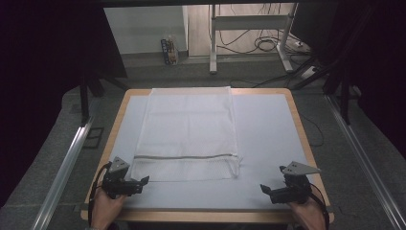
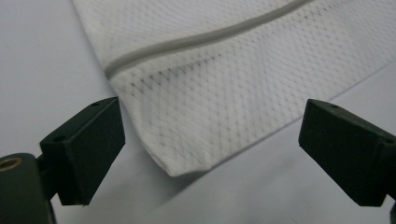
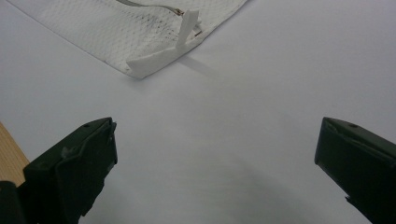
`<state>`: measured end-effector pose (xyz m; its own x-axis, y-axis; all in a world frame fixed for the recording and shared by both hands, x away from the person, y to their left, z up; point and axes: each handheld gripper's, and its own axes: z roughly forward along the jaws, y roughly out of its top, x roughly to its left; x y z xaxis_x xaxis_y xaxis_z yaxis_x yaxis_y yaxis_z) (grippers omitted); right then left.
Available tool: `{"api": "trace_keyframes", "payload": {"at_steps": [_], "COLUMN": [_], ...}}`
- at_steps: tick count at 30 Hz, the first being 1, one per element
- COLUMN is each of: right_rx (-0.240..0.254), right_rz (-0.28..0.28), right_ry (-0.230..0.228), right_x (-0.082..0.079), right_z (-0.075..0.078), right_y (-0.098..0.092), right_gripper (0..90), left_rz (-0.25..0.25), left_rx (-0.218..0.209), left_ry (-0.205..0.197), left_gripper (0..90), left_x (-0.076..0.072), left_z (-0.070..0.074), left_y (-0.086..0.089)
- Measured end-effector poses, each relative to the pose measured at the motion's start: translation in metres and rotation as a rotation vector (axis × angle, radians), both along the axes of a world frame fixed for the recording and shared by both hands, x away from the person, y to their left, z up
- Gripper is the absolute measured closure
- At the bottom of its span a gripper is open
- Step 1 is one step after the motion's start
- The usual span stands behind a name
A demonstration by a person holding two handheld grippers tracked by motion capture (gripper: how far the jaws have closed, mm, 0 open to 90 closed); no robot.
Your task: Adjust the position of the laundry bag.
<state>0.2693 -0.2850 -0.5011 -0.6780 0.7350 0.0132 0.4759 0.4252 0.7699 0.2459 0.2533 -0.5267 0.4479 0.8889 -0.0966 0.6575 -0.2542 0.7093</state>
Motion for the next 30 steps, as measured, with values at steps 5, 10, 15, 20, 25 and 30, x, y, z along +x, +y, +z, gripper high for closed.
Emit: {"api": "trace_keyframes", "payload": {"at_steps": [5,10,15,20,25,30], "right_rx": [0.027,-0.003,-0.022,-0.023,-0.024,-0.023], "right_rz": [-0.012,-0.003,0.004,0.001,-0.001,0.0], "right_ry": [-0.011,-0.011,-0.004,-0.003,-0.003,0.001], "right_x": [-0.0009,-0.0006,-0.0004,-0.0007,-0.0005,-0.0001], "right_z": [0.0012,0.0001,-0.0002,0.0001,0.0001,0.0003], "right_y": [0.0017,0.0044,0.0053,0.0064,0.0074,0.0085], "right_gripper": [0.0,0.0,0.0,0.0,0.0,0.0], "left_rz": [-0.004,0.029,0.036,0.032,0.022,0.025], "left_rx": [-0.001,0.008,-0.004,-0.008,-0.003,-0.013], "left_ry": [-0.01,-0.06,-0.061,-0.051,-0.065,-0.052], "left_gripper": [3.7,5.3,6.8,7.6,6.0,4.9], "left_x": [-0.0006,-0.0013,-0.0011,-0.0003,0.0008,0.0024], "left_z": [0.0004,-0.0011,-0.0017,-0.0025,-0.0045,-0.0053], "left_y": [0.0,0.0037,0.007,0.0077,0.0077,0.0082]}}
